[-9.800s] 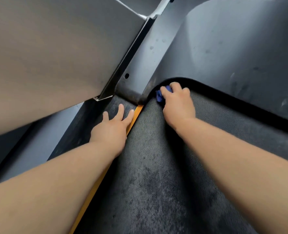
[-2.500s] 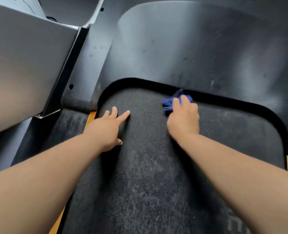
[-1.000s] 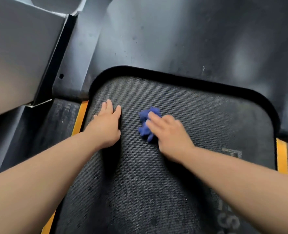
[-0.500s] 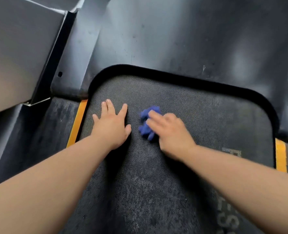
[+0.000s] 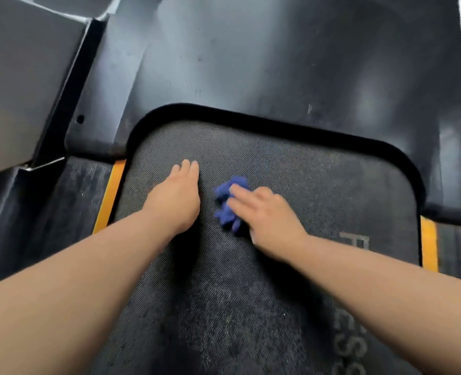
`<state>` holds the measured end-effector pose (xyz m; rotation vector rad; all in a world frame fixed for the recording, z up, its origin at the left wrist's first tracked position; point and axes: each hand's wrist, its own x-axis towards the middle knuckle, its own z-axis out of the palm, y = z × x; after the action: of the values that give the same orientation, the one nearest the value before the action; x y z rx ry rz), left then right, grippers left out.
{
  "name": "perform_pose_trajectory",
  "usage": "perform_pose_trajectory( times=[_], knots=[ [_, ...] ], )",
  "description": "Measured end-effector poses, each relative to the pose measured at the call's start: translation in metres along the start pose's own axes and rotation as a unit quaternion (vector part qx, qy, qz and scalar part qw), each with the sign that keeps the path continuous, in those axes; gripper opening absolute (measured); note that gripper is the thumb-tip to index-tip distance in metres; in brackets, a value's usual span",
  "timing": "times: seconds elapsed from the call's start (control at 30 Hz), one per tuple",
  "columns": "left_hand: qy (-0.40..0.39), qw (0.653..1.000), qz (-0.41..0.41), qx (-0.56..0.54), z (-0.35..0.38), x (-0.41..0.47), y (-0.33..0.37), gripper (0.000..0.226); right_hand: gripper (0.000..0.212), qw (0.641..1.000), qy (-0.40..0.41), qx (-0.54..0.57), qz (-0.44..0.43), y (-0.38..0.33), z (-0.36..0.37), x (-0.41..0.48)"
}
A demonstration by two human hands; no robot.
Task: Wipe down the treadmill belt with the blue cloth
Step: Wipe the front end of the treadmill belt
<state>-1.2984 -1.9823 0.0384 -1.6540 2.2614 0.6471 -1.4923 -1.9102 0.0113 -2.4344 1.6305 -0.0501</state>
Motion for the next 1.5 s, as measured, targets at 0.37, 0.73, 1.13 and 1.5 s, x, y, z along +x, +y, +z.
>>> perform_pose_trajectory(
  times=[0.37, 0.73, 1.13, 1.5],
  knots=[
    [-0.007, 0.996, 0.053, 0.067, 0.016, 0.005, 0.023, 0.062, 0.038, 0.956, 0.041, -0.006, 0.291, 0.053, -0.024, 0.013],
    [-0.063, 0.995, -0.02, 0.071, -0.001, 0.022, 0.052, 0.055, 0.04, 0.933, 0.063, -0.032, 0.352, 0.108, -0.028, 0.0],
    [-0.048, 0.997, -0.014, 0.057, -0.01, 0.03, 0.067, 0.036, 0.057, 0.942, 0.023, -0.033, 0.332, 0.109, -0.023, -0.01],
    [-0.05, 0.994, 0.098, 0.008, 0.005, 0.05, 0.098, 0.091, 0.051, 0.958, 0.026, 0.007, 0.285, 0.097, -0.024, -0.003]
  ],
)
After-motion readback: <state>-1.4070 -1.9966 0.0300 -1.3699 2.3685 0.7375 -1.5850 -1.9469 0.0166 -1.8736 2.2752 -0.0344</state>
